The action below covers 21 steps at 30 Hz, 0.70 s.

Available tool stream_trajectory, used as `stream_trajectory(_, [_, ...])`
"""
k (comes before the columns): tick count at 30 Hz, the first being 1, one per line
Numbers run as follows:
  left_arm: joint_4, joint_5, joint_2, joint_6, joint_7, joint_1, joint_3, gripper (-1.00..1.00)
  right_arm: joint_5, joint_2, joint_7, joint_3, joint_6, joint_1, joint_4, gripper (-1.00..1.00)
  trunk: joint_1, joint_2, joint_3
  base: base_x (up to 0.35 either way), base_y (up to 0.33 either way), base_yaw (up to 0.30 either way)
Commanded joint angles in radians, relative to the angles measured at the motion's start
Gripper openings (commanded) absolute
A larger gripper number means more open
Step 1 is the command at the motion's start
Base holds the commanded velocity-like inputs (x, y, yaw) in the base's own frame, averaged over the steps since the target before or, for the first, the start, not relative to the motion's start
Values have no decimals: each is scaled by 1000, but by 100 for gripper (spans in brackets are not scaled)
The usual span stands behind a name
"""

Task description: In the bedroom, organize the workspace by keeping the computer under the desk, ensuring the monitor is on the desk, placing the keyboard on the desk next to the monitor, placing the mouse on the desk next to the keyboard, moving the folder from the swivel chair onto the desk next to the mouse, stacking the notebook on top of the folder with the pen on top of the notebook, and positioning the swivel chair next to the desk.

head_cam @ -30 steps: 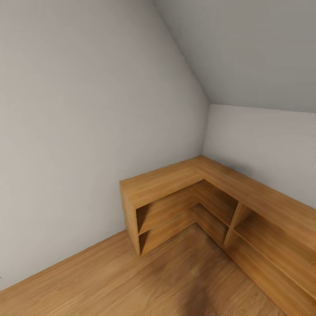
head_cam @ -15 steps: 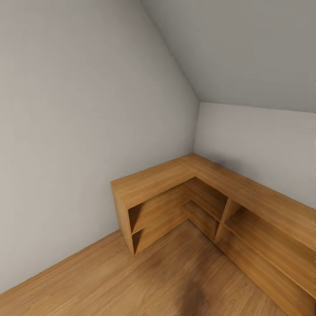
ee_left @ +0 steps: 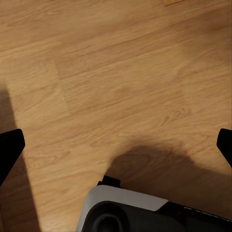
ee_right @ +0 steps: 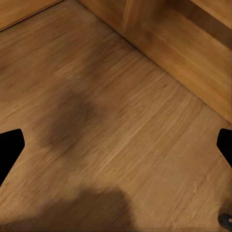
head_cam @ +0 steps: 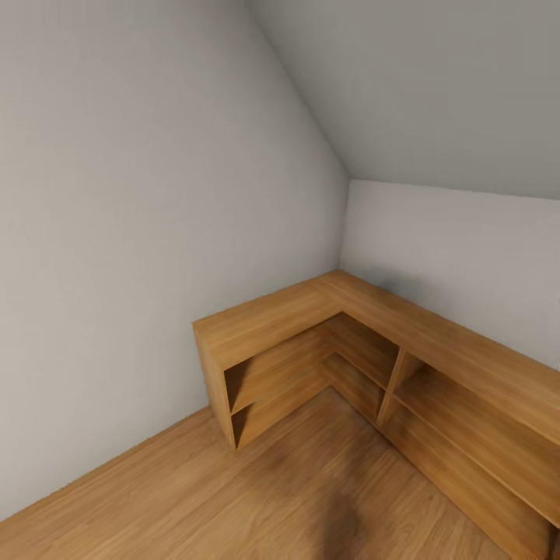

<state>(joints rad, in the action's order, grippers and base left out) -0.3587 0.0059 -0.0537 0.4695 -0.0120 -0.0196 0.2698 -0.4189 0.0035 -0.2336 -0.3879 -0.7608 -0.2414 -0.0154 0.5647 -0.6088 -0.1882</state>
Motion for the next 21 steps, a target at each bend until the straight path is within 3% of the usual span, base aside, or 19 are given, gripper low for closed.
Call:
stream_trajectory(1, [-2,0,-1,2,-1,0,0,100,-3,0,-6,-8,-2,-1,-2,100,0,-1,-2,0,0,-5])
stream_trajectory(12, [-2,-1,-1,4,0,0,-1,100,-3,1,-4,-9,-3,-1,-1,100,0,-1,-2,24,0,-79])
stream_trajectory(21, [-2,-1,0,4,0,0,0,100,-3,0,-3,-9,-4,-1,-1,100,0,-1,-2,268,0,-235])
